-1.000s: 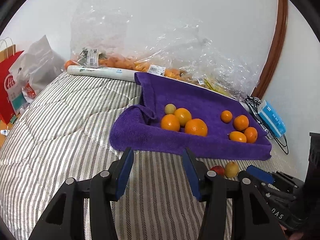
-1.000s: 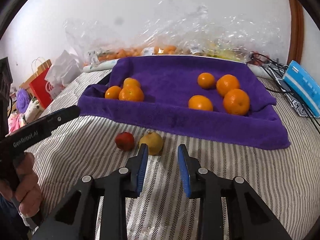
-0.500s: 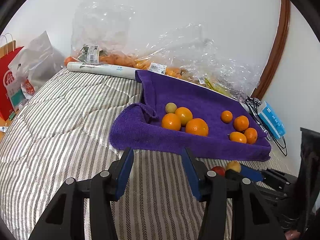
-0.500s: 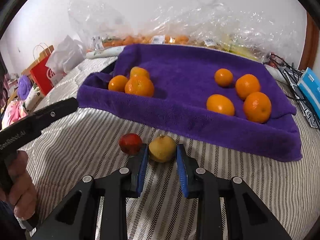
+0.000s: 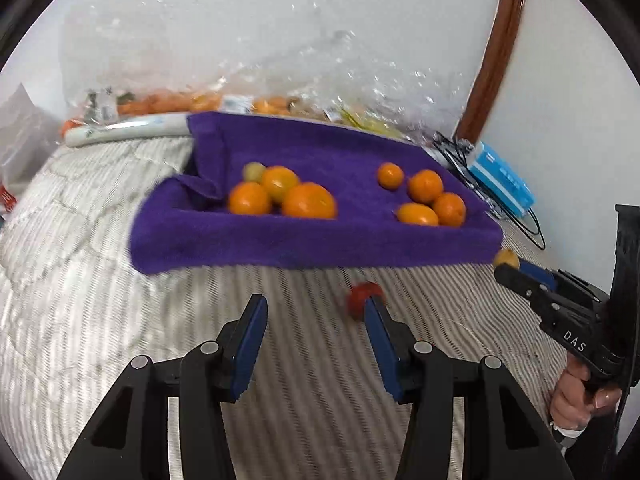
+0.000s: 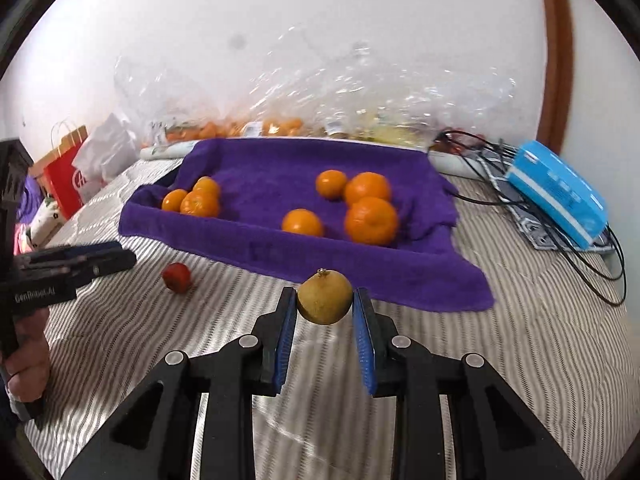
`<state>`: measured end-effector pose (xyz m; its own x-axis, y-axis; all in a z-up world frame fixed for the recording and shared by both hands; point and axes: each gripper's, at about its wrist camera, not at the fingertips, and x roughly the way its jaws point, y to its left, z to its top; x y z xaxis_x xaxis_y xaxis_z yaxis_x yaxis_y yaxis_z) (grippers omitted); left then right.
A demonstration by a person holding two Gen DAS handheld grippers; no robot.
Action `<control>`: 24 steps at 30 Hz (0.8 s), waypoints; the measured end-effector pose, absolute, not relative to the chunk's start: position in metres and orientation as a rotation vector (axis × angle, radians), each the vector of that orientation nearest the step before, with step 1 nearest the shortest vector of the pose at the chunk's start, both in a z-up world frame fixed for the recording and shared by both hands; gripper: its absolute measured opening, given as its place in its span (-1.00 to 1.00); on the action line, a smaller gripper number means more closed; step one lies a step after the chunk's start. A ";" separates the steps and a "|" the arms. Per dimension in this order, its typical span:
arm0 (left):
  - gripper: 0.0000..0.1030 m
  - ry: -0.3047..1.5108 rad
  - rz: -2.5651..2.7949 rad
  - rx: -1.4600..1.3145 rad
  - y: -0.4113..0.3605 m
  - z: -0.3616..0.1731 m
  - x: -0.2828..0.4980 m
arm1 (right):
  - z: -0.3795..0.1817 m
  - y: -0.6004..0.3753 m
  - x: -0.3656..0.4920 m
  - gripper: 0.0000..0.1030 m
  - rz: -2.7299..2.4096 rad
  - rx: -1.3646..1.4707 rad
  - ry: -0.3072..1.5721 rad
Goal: Organize fruits
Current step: 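Grasp the yellow-green fruit with the right gripper while the left gripper grasps the red fruit, then lift and carry both held fruits over the purple towel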
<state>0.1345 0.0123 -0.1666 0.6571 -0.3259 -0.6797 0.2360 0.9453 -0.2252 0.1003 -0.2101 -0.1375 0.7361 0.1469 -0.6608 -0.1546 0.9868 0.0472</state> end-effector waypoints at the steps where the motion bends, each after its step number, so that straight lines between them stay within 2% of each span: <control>1: -0.07 0.800 -0.318 -0.129 0.007 -0.168 0.135 | -0.137 -0.215 0.100 -0.45 0.167 0.000 0.724; 8: -0.07 0.839 -0.283 -0.123 -0.024 -0.173 0.147 | -0.144 -0.228 0.109 -0.45 0.211 0.076 0.770; 10: -0.19 0.861 -0.263 -0.118 -0.029 -0.178 0.151 | -0.144 -0.232 0.108 -0.45 0.229 0.105 0.764; 14: -0.21 0.857 -0.248 -0.139 -0.031 -0.179 0.152 | -0.144 -0.237 0.107 -0.45 0.216 0.135 0.757; 16: -0.31 0.865 -0.239 -0.140 -0.031 -0.180 0.152 | -0.145 -0.234 0.107 -0.45 0.214 0.119 0.764; 24: -0.48 0.863 -0.233 -0.112 -0.035 -0.181 0.151 | -0.142 -0.230 0.104 -0.45 0.211 0.092 0.750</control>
